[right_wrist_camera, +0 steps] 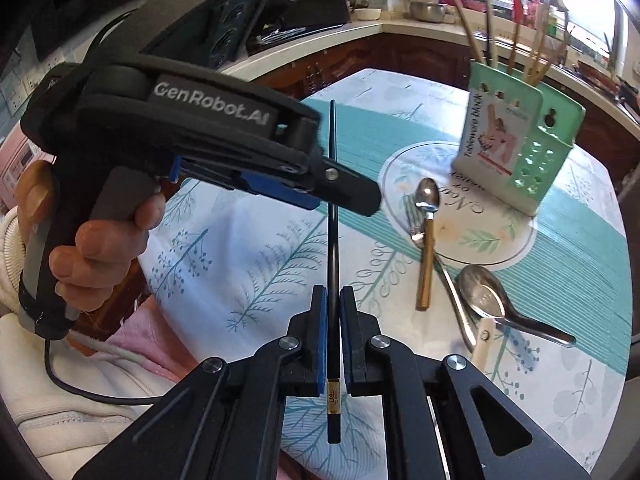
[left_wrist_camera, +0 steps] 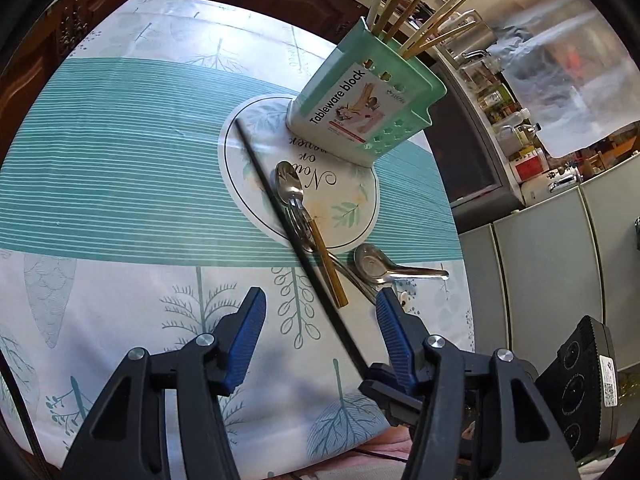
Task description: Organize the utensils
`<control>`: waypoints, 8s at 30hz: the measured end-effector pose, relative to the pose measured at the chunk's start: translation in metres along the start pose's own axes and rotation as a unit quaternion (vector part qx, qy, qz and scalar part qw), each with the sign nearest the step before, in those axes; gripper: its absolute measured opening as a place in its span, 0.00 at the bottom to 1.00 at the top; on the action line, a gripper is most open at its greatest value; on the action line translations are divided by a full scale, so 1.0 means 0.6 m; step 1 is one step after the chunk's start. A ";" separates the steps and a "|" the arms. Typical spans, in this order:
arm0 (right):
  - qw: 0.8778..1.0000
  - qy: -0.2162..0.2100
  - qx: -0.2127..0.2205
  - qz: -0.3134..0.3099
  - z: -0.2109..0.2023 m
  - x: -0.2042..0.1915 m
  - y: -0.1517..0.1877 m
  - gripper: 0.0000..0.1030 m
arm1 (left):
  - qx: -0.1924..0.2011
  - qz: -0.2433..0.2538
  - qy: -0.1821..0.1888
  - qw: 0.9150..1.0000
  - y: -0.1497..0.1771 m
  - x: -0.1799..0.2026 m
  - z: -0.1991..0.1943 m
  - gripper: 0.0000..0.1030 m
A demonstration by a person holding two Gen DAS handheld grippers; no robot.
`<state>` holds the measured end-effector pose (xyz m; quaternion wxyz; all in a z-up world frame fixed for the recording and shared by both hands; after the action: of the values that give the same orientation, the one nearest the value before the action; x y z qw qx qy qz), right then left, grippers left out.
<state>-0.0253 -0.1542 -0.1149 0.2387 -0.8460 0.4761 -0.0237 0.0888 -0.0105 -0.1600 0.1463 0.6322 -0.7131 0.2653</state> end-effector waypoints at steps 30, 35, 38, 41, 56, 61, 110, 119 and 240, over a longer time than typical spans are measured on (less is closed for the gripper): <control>0.991 0.010 0.129 0.017 -0.101 0.075 -0.065 0.06 | 0.058 0.089 -0.013 0.994 -0.097 0.146 -0.064 0.02; 0.985 -0.006 0.161 0.070 -0.136 0.130 -0.104 0.10 | 0.091 0.120 -0.042 0.988 -0.145 0.196 -0.100 0.02; 0.978 -0.011 0.176 0.113 -0.155 0.176 -0.125 0.16 | 0.127 0.146 -0.072 0.978 -0.180 0.234 -0.127 0.02; 0.970 0.005 0.181 0.162 -0.168 0.228 -0.142 0.25 | 0.164 0.168 -0.108 0.966 -0.218 0.268 -0.157 0.02; 0.950 0.033 0.136 0.279 -0.116 0.380 -0.153 0.34 | 0.251 0.152 -0.182 0.939 -0.361 0.286 -0.139 0.03; 0.950 0.042 0.122 0.284 -0.086 0.378 -0.157 0.35 | 0.231 0.142 -0.202 0.941 -0.367 0.248 -0.074 0.03; 0.976 0.003 -0.174 0.133 0.192 0.193 -0.135 0.25 | -0.005 0.049 -0.146 0.988 -0.071 -0.028 0.008 0.42; 0.972 0.028 -0.213 0.099 0.235 0.184 -0.133 0.13 | -0.022 0.042 -0.138 0.989 -0.063 -0.053 0.033 0.42; 0.974 0.045 0.009 0.221 0.037 0.246 0.026 0.23 | 0.084 0.069 0.014 0.994 -0.071 -0.019 0.136 0.39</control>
<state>0.0491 -0.2732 -0.1687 0.2237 -0.7160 0.6612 -0.0132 0.1430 -0.0495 -0.2249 0.0840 0.5875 -0.7284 0.3424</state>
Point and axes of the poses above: each gripper's, at about its wrist camera, not at the fingertips, and z roughly the way its jaws point, x to its right, y to its underside, the point moved 5 cm from there along z, roughly the way its jaws point, and after that the axes turned 7 degrees about -x, right-handed, at the moved point
